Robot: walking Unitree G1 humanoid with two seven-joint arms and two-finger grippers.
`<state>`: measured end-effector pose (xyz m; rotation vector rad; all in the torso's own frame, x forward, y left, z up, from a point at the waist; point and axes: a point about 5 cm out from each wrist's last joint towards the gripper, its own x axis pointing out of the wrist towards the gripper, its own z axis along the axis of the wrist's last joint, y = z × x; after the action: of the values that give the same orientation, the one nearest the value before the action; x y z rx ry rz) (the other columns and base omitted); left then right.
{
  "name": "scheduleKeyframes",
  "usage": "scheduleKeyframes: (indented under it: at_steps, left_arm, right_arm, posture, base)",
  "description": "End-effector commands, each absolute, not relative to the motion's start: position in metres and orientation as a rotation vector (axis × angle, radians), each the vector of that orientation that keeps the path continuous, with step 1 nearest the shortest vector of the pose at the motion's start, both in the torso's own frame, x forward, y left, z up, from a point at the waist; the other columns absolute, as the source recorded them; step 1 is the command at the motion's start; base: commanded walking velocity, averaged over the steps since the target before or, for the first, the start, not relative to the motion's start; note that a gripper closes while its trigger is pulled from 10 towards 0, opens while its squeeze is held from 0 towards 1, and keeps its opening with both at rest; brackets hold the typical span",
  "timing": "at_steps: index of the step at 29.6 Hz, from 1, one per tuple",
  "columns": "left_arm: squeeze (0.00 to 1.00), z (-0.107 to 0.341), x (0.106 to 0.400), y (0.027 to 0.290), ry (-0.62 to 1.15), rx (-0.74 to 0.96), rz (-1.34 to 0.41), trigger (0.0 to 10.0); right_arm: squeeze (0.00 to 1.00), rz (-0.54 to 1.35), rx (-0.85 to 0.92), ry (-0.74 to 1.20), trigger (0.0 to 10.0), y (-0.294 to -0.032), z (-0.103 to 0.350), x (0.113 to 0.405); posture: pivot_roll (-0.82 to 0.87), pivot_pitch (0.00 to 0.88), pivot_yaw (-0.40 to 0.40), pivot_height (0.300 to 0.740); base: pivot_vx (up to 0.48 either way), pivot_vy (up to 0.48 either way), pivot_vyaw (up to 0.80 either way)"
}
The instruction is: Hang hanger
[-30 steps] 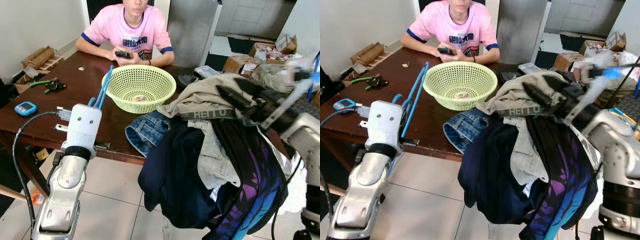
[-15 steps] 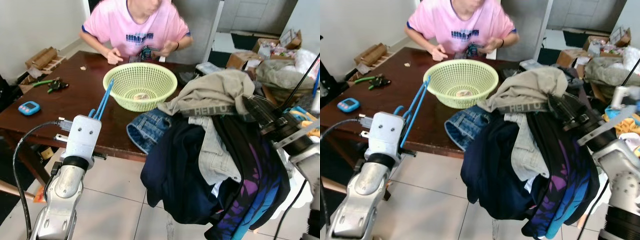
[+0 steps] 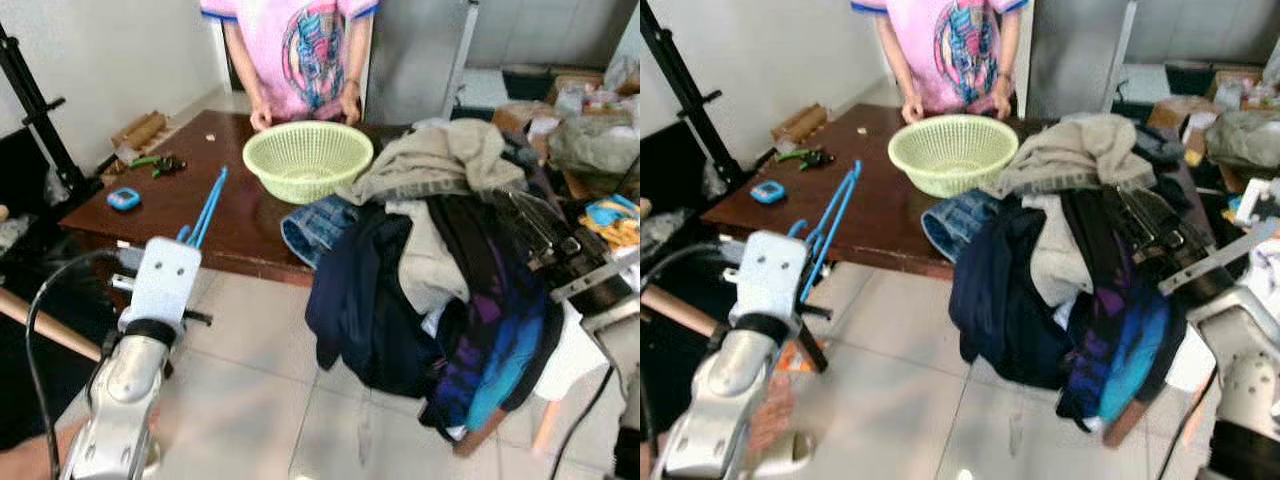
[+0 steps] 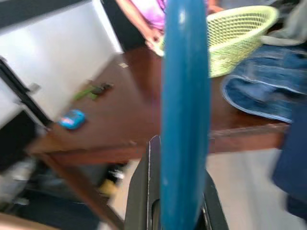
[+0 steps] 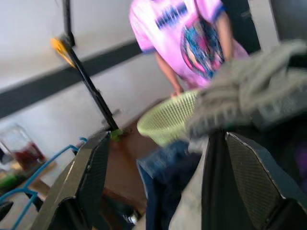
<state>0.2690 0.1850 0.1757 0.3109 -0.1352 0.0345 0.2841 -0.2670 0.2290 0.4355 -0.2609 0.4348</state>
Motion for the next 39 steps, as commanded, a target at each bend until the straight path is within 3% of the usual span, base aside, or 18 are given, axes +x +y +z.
scheduleKeyframes:
  at_steps: [1, 12, 20, 24, 27, 34, 39]
  left_arm:
    - [0.00, 0.160, 0.265, 0.194, -0.062, 0.268, 0.036, 10.0]
    - [0.00, 0.126, 0.261, 0.212, 0.057, 0.248, 0.062, 10.0]
    - [0.00, 0.087, 0.253, 0.208, 0.207, 0.186, -0.068, 10.0]
    - [0.00, 0.065, 0.243, 0.201, 0.287, 0.164, -0.143, 10.0]
    - [0.00, 0.044, 0.233, 0.197, 0.351, 0.178, -0.180, 10.0]
    - [0.00, 0.034, 0.231, 0.199, 0.372, 0.213, -0.197, 10.0]
    - [0.00, 0.022, 0.229, 0.205, 0.409, 0.302, -0.214, 10.0]
  right_arm:
    - [0.00, 0.432, 0.437, -0.220, 10.0, -0.260, 0.220, 0.286]
    - [0.00, 0.407, 0.480, -0.169, 10.0, -0.256, 0.202, 0.285]
    - [0.00, 0.328, 0.477, -0.119, 10.0, -0.263, 0.183, 0.284]
    - [0.00, 0.233, 0.478, -0.032, 10.0, -0.270, 0.153, 0.276]
    - [0.00, 0.055, 0.557, 0.014, 10.0, -0.279, 0.108, 0.251]
    - [0.00, -0.125, 0.592, 0.021, 10.0, -0.298, 0.084, 0.226]
    - [0.00, -0.265, 0.484, 0.243, 10.0, -0.304, 0.039, 0.185]
  posture:
    - [0.09, 0.063, -0.026, 0.740]
    - [0.08, 0.067, -0.028, 0.740]
    - [0.08, 0.073, -0.028, 0.740]
    - [0.07, 0.078, -0.032, 0.740]
    - [0.07, 0.082, -0.037, 0.740]
    - [0.06, 0.087, -0.032, 0.740]
    - [0.04, 0.087, -0.034, 0.740]
  base:
    - [0.000, -0.296, 0.00]
    - [0.000, -0.429, 0.00]
    - [0.000, -0.088, 0.00]
    - [0.000, 0.000, 0.00]
    - [0.000, 0.000, 0.00]
    - [0.000, 0.000, 0.00]
    - [0.000, 0.000, 0.00]
